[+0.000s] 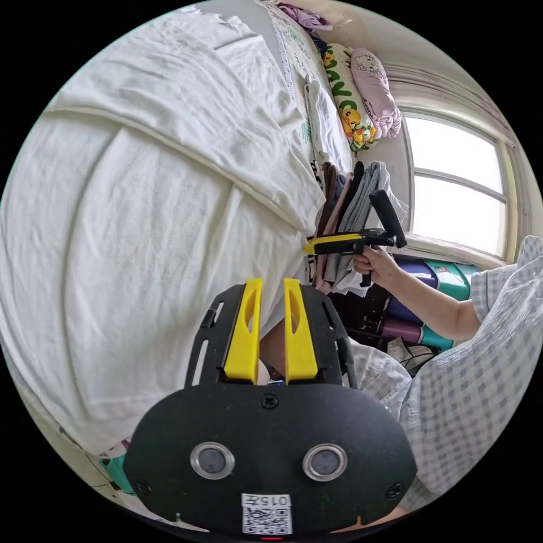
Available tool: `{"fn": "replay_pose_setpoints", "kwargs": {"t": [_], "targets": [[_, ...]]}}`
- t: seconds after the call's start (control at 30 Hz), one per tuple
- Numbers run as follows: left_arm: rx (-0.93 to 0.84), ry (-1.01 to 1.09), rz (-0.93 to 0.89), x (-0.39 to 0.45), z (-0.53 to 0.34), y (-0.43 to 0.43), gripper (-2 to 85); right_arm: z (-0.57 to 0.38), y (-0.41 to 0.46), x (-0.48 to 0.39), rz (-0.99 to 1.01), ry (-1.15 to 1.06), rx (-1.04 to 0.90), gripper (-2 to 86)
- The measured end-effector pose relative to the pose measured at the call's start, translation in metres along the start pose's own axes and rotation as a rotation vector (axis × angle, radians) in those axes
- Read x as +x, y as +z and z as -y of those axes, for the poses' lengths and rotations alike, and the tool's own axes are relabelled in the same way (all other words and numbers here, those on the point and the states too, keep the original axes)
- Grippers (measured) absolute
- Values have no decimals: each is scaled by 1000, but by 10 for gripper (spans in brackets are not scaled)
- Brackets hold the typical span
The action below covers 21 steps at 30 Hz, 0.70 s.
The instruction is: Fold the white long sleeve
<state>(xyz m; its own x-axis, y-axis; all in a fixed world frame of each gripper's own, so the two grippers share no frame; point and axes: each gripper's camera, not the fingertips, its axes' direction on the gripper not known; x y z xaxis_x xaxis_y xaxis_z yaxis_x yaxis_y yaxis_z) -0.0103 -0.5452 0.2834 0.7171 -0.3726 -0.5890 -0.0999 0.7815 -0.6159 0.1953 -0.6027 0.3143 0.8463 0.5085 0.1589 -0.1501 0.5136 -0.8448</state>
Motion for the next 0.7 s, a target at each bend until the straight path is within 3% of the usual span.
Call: {"fn": "replay_pose_setpoints", "kwargs": {"t": [0.43, 0.7], "targets": [[117, -150, 224, -6, -54, -48, 61, -69, 40, 12, 68, 193, -4, 25], [67, -135, 216, 2, -63, -55, 53, -69, 47, 7, -21, 206, -67, 40]]}}
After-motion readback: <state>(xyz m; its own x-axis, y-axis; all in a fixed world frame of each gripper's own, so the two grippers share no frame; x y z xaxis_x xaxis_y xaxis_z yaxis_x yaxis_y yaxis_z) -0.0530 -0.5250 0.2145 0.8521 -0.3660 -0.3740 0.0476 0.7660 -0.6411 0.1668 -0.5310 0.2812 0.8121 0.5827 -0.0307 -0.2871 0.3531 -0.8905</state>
